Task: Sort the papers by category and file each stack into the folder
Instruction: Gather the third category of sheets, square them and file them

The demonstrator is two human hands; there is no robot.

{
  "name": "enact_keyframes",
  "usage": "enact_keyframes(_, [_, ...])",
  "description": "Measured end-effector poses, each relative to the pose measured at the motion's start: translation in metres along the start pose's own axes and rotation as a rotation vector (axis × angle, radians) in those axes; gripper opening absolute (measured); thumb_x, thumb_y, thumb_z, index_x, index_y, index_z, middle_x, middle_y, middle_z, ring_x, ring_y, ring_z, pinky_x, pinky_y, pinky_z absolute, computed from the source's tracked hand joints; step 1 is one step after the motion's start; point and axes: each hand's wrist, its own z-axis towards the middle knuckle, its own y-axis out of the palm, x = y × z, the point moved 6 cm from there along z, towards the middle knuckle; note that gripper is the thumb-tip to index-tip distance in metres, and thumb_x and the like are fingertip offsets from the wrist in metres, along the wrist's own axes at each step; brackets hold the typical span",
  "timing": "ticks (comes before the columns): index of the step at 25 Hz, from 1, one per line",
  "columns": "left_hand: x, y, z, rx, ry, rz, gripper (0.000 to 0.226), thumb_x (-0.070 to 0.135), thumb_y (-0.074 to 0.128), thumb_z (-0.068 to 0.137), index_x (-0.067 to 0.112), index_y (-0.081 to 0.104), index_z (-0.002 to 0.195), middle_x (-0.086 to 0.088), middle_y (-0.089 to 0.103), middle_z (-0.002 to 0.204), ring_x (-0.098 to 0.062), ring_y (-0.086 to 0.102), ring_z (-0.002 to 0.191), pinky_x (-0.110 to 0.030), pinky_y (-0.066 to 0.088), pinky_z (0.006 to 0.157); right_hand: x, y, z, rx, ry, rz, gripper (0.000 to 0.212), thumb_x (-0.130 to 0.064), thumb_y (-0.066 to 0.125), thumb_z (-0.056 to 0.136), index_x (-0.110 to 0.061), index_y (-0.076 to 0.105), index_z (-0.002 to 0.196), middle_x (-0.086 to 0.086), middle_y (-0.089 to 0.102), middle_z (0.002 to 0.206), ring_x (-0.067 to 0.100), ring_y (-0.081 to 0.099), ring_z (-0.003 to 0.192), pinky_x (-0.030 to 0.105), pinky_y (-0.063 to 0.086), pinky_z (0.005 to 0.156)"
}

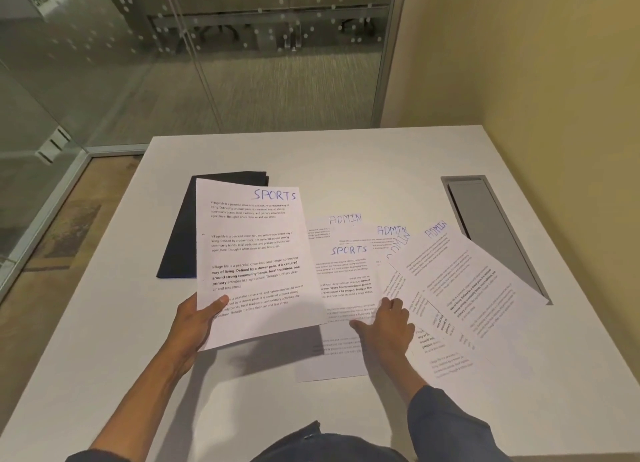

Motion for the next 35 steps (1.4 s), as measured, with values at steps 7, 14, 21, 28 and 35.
enact_keyframes(7, [0.002,0.009,0.001,-0.011,0.012,0.006,0.023,0.007,0.058,0.094,0.02,0.061,0.112,0.01,0.07,0.098,-0.019,0.068,0.095,-0.04,0.049,0.092,-0.002,-0.001,0.002,-0.033,0.004,0.089,0.065,-0.053,0.072,0.078,-0.015,0.046,0.123,0.002,0.047,0.124,0.022,0.049,0.115,0.036,0.04,0.091])
enact_keyframes(14, [-0.004,0.022,-0.004,-0.023,0.03,0.004,0.025,0.006,0.058,0.093,0.016,0.062,0.116,0.007,0.07,0.1,-0.017,0.068,0.093,-0.037,0.05,0.09,0.003,-0.026,0.003,-0.077,-0.065,0.626,0.028,-0.018,0.058,0.095,-0.013,0.049,0.121,0.005,0.068,0.108,0.01,0.058,0.07,0.015,0.038,0.05])
enact_keyframes(21, [0.005,0.041,0.0,0.004,0.062,-0.032,0.026,0.005,0.057,0.094,0.018,0.059,0.117,0.009,0.069,0.098,-0.018,0.066,0.093,-0.037,0.047,0.092,0.056,-0.098,0.026,0.033,-0.017,1.139,0.022,-0.009,0.062,0.094,-0.008,0.063,0.116,0.01,0.072,0.103,0.019,0.07,0.083,0.013,0.051,0.056])
enact_keyframes(28, [-0.002,0.086,-0.001,-0.01,0.077,-0.043,0.023,0.008,0.059,0.094,0.019,0.063,0.114,0.005,0.07,0.103,-0.023,0.067,0.099,-0.04,0.047,0.096,0.108,-0.153,0.065,-0.069,0.047,1.285,0.029,-0.013,0.069,0.091,-0.013,0.065,0.12,0.004,0.074,0.106,0.023,0.073,0.093,0.037,0.058,0.084])
enact_keyframes(35, [-0.007,0.141,-0.009,-0.09,0.086,-0.037,0.025,0.012,0.061,0.093,0.021,0.063,0.116,0.008,0.071,0.108,-0.019,0.067,0.103,-0.04,0.049,0.096,0.111,-0.166,0.08,-0.198,-0.024,1.325,0.043,-0.012,0.071,0.088,-0.01,0.058,0.13,0.007,0.074,0.111,0.026,0.072,0.098,0.048,0.054,0.094])
